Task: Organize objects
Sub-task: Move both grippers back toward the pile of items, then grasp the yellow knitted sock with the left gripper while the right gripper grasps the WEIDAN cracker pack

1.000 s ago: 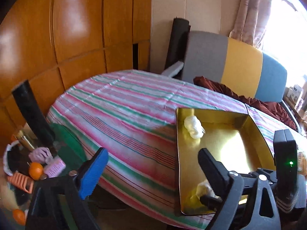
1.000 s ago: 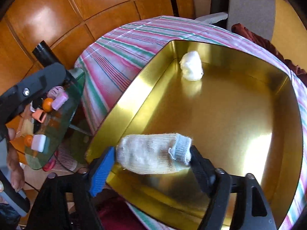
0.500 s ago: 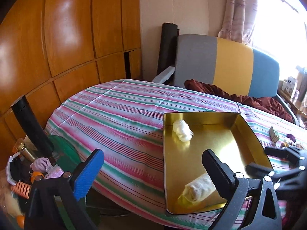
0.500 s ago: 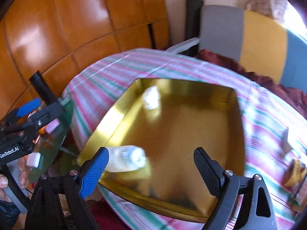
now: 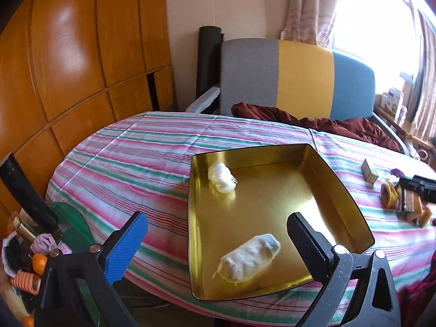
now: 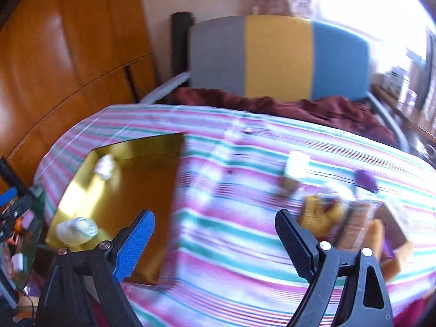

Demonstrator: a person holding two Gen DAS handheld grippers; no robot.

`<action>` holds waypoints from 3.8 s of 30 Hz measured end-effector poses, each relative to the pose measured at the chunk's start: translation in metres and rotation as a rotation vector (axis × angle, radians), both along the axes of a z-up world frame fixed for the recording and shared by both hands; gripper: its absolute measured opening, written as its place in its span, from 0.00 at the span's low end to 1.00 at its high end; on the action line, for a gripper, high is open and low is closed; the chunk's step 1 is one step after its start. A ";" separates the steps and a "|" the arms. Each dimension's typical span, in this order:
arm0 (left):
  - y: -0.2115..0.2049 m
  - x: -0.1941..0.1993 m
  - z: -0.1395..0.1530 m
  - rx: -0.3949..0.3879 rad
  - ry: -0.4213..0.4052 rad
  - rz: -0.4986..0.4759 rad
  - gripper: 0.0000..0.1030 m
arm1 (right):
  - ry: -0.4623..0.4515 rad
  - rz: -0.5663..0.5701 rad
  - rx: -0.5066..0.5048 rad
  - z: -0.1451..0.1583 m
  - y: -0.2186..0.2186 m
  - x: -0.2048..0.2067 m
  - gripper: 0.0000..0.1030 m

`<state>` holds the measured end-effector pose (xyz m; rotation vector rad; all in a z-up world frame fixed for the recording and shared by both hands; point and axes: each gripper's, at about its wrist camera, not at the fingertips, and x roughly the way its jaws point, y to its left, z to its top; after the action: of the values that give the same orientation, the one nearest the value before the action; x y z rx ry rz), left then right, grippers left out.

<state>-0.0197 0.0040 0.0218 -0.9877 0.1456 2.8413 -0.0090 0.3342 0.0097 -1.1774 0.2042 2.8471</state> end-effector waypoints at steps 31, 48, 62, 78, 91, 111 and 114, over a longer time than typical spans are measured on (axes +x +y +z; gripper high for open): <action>0.144 0.013 -0.014 -0.020 -0.107 -0.402 1.00 | 0.106 -0.808 -0.413 -0.036 0.246 0.102 0.89; 0.265 -0.017 -0.036 0.069 -0.326 -0.568 0.83 | 0.133 -0.805 -0.549 -0.046 0.256 0.108 0.89; 0.376 -0.082 -0.066 0.171 -0.459 -0.521 0.90 | 0.176 -0.798 -0.602 -0.047 0.264 0.112 0.89; 0.394 -0.088 -0.109 0.215 -0.525 -0.555 0.47 | 0.156 -0.850 -0.650 -0.057 0.274 0.116 0.89; 0.323 -0.015 -0.097 0.119 -0.390 -0.659 0.43 | 0.160 -0.626 -0.587 -0.039 0.245 0.090 0.89; 0.311 -0.003 -0.105 0.144 -0.357 -0.698 0.45 | -0.103 -0.233 -0.556 -0.060 0.181 -0.036 0.84; 0.310 -0.006 -0.107 0.161 -0.363 -0.693 0.45 | -0.045 -0.182 -0.612 -0.053 0.178 -0.031 0.84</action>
<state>-0.0257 0.3142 -0.0850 -1.1242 0.1755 1.9914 -0.0398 0.5122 -0.0435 -1.2111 1.1781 2.6607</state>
